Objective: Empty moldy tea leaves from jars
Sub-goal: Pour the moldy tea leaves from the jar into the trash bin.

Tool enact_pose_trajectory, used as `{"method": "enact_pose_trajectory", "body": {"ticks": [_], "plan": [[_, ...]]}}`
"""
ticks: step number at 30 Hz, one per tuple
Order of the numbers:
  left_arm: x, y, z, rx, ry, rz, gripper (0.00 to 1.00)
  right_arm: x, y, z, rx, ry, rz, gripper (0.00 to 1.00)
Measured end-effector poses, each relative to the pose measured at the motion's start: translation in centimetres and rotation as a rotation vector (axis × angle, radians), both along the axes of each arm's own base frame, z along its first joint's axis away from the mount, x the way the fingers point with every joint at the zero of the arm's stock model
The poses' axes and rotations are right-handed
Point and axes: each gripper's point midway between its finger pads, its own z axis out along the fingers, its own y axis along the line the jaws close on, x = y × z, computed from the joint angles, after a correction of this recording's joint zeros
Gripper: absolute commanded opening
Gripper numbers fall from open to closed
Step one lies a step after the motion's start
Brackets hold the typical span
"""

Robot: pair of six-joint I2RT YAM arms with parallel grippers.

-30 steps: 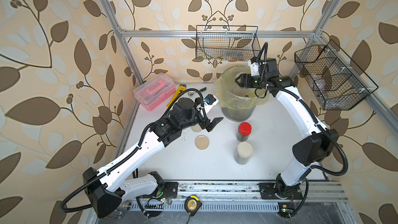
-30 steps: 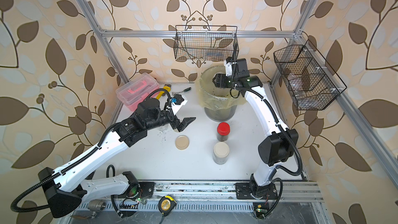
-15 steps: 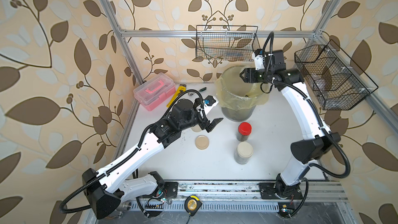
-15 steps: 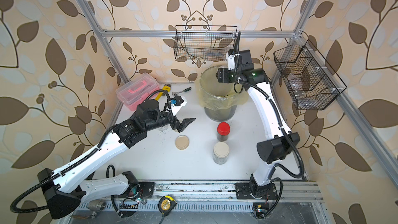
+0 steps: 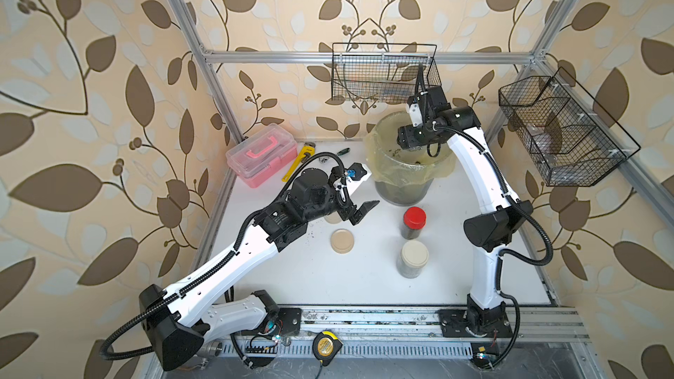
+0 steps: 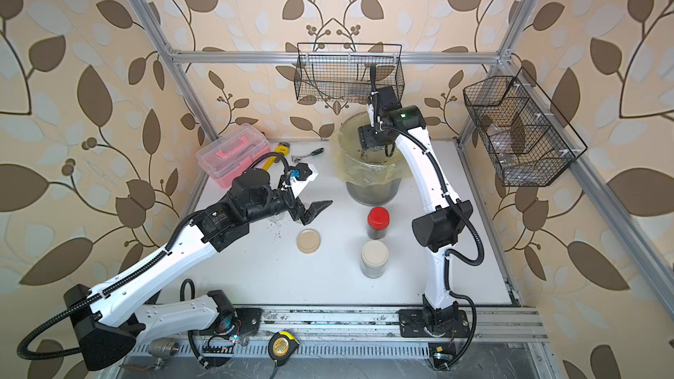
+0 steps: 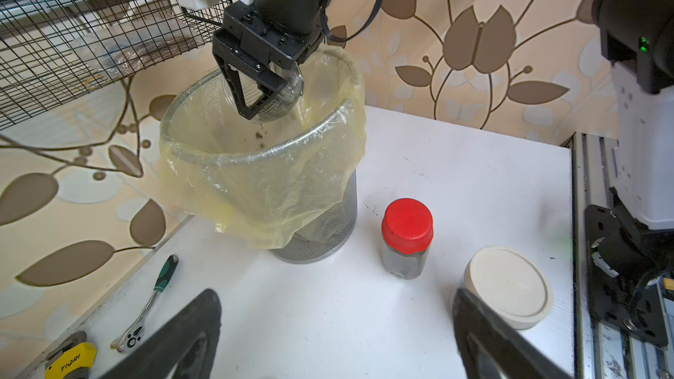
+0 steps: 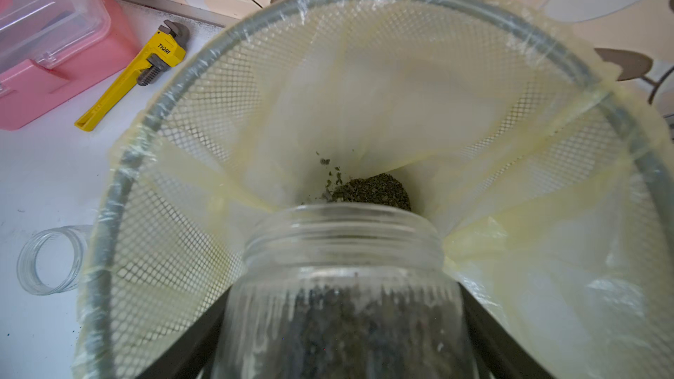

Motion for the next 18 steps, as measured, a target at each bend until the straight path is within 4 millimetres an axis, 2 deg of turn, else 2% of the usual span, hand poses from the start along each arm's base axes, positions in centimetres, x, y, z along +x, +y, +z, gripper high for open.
{"method": "enact_pose_trajectory", "body": {"ticks": [4,7,15,18], "plan": [[0.1,0.0,-0.7,0.007,0.005,0.003,0.99,-0.1,-0.4,0.3,-0.015,-0.010,-0.012,0.33],[0.1,0.1,-0.8,0.009,0.003,0.004,0.99,-0.8,-0.7,1.3,-0.011,-0.029,-0.015,0.33],[-0.1,0.4,0.0,-0.002,-0.043,0.014,0.99,-3.9,-1.9,7.0,0.112,-0.190,-0.035,0.33],[-0.2,0.6,0.2,-0.007,-0.059,0.018,0.99,-4.1,-2.7,8.5,0.174,-0.229,-0.050,0.33]]}}
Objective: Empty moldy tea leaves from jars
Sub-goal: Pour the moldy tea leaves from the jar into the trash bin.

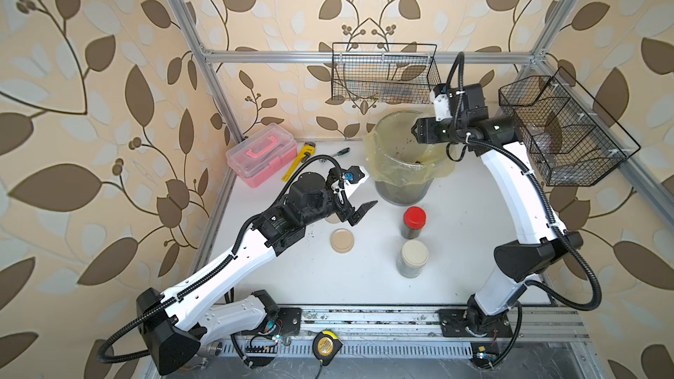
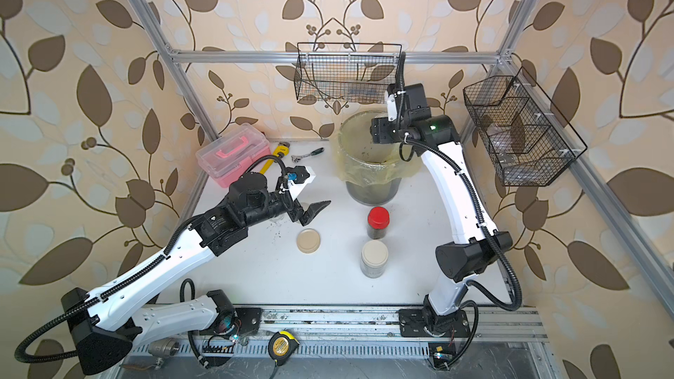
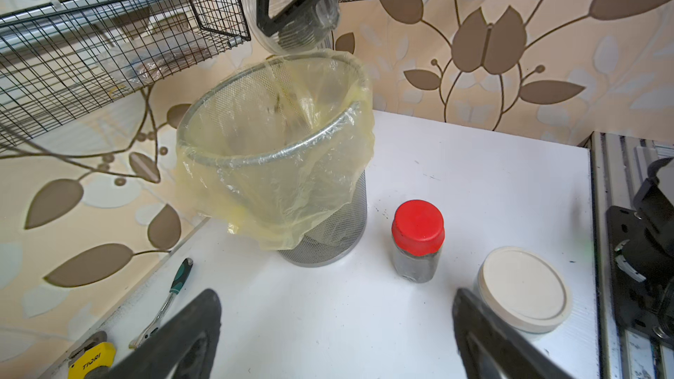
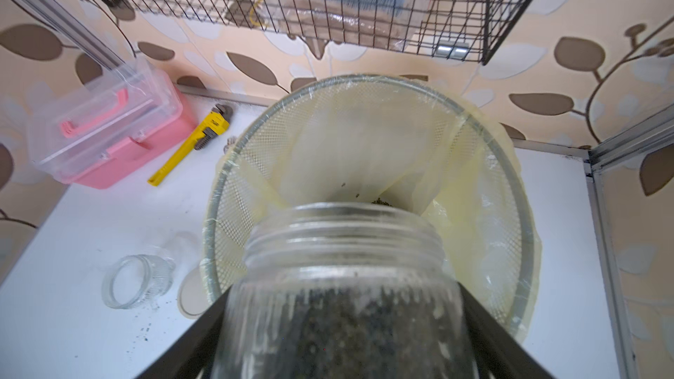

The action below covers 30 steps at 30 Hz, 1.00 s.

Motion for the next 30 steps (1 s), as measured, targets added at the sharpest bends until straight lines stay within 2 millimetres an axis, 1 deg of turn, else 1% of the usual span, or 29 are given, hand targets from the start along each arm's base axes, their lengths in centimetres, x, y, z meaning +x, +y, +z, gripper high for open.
{"method": "enact_pose_trajectory", "body": {"ticks": [2,4,7,10,12,14,15,17,19,21,23,25,26,28,30], "plan": [[-0.1,0.1,0.1,0.002,-0.008,-0.001,0.99,0.6,-0.5,0.0,0.013,-0.002,-0.011,0.34],[-0.2,0.0,0.1,0.002,-0.021,-0.006,0.99,1.6,-0.3,-0.9,0.010,0.022,-0.010,0.34],[-0.2,0.0,0.0,0.003,-0.032,-0.002,0.99,3.4,0.6,-3.5,-0.035,0.094,-0.001,0.34],[-0.1,0.2,-0.3,0.007,-0.047,0.011,0.99,4.9,1.9,-6.9,-0.119,0.176,0.010,0.34],[0.0,0.4,-0.6,0.018,-0.064,0.019,0.99,5.1,2.5,-9.1,-0.169,0.231,0.019,0.34],[-0.1,0.4,-0.7,0.030,-0.088,0.017,0.99,4.7,2.5,-10.5,-0.207,0.276,0.022,0.34],[-0.1,0.4,-0.9,0.038,-0.101,0.014,0.99,4.5,2.3,-10.8,-0.227,0.291,0.018,0.34],[-0.1,0.3,-1.1,0.052,-0.122,0.006,0.99,4.2,1.6,-10.9,-0.261,0.301,0.000,0.34],[-0.1,0.3,-1.2,0.067,-0.135,0.002,0.99,4.2,0.9,-10.5,-0.294,0.289,-0.023,0.34],[-0.1,0.3,-1.0,0.074,-0.158,-0.004,0.99,4.3,0.3,-10.3,-0.326,0.279,-0.045,0.34],[-0.1,0.2,-0.5,0.068,-0.184,-0.006,0.99,4.4,0.4,-10.3,-0.313,0.278,-0.035,0.34],[0.1,0.1,0.4,0.044,-0.216,-0.005,0.99,4.5,1.3,-10.2,-0.225,0.273,0.004,0.29],[0.2,0.0,1.2,0.022,-0.240,-0.002,0.99,4.5,1.5,-10.2,-0.180,0.267,0.012,0.28],[0.6,-0.4,2.6,-0.020,-0.289,0.003,0.99,4.3,0.8,-9.9,-0.157,0.263,-0.002,0.28],[1.4,-1.2,3.5,-0.028,-0.320,0.002,0.99,4.3,0.3,-9.1,-0.136,0.245,-0.019,0.30]]}}
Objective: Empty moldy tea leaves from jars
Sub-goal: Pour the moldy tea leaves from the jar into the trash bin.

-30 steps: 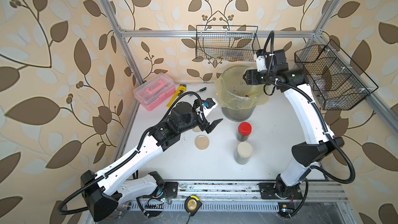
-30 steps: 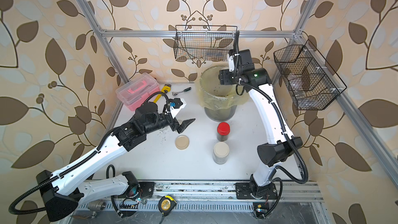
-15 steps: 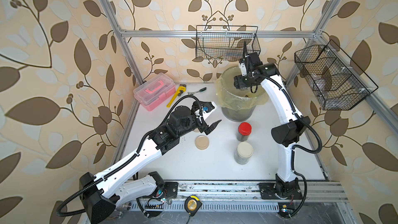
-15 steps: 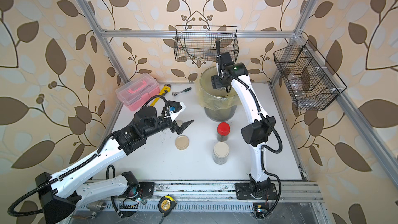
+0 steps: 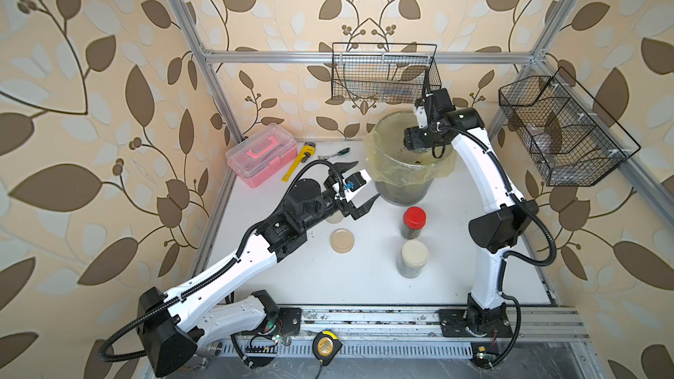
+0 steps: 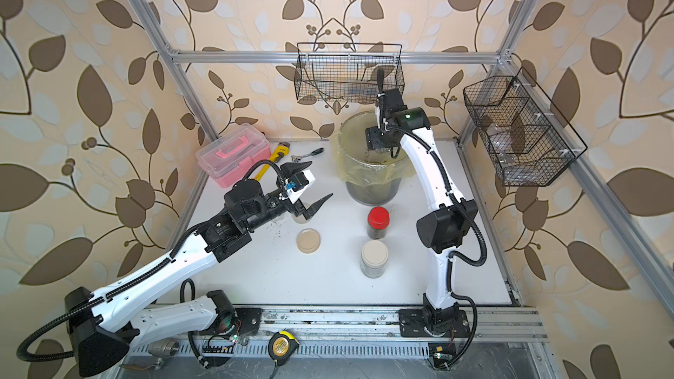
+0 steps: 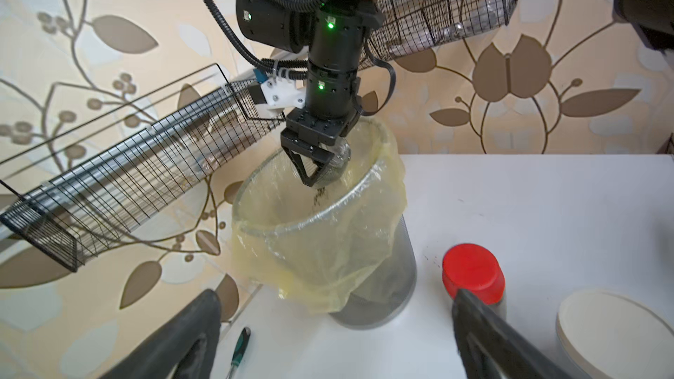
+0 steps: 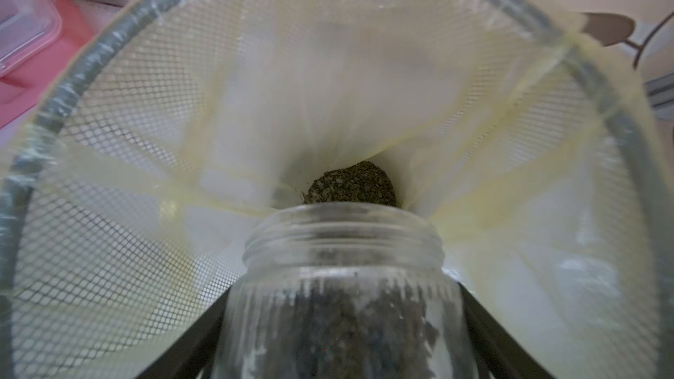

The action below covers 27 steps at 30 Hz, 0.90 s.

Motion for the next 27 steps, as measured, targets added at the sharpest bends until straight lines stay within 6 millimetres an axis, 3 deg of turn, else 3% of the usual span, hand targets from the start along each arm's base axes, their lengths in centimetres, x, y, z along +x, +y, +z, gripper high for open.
{"method": "enact_pose_trajectory", "body": {"ticks": [9,15,21,27], "plan": [[7.0,-7.0,2.0,0.203,-0.204,-0.070,0.99,-1.7,-1.0,3.2,0.095,-0.080,-0.009,0.29],[11.7,-9.8,0.9,0.302,-0.263,-0.136,0.99,-2.1,-1.5,3.8,0.149,-0.096,-0.003,0.30],[14.1,-11.0,0.0,0.333,-0.287,-0.213,0.99,-2.8,-1.1,4.7,0.246,-0.112,0.032,0.30],[14.6,-12.4,0.4,0.323,-0.341,-0.312,0.99,-4.2,0.4,5.7,0.371,-0.126,0.100,0.30]]}}
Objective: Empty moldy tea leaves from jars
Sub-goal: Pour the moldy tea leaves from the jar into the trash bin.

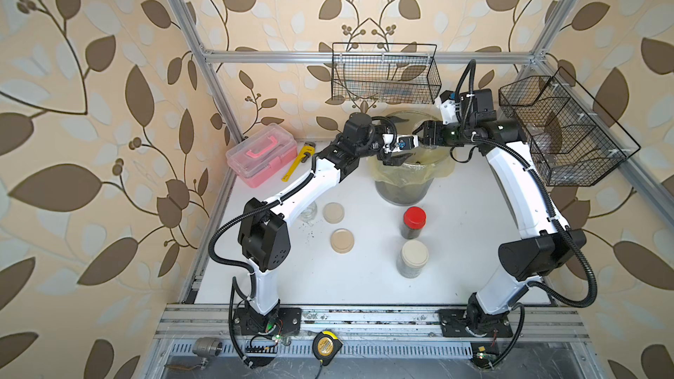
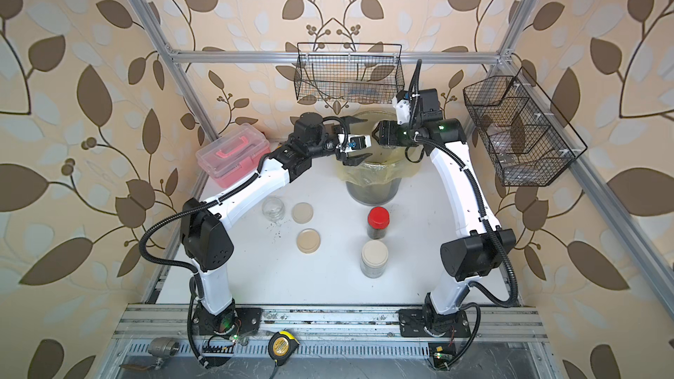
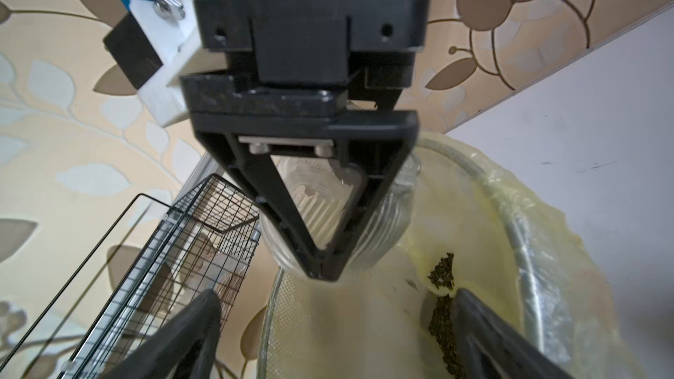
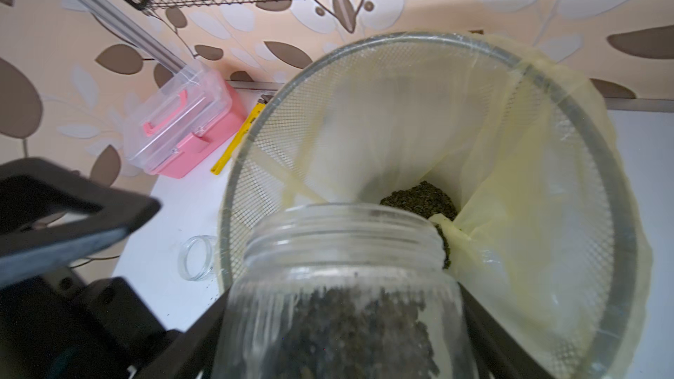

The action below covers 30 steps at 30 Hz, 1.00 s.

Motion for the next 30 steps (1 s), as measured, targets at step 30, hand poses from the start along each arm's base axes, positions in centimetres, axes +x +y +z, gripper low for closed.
{"method": "enact_pose_trajectory", "body": {"ticks": [30], "plan": [[1.0,-2.7,3.2,-0.147,0.058,-0.100,0.78,-1.3,2.7,3.7,0.188,-0.125,0.113,0.31]]}}
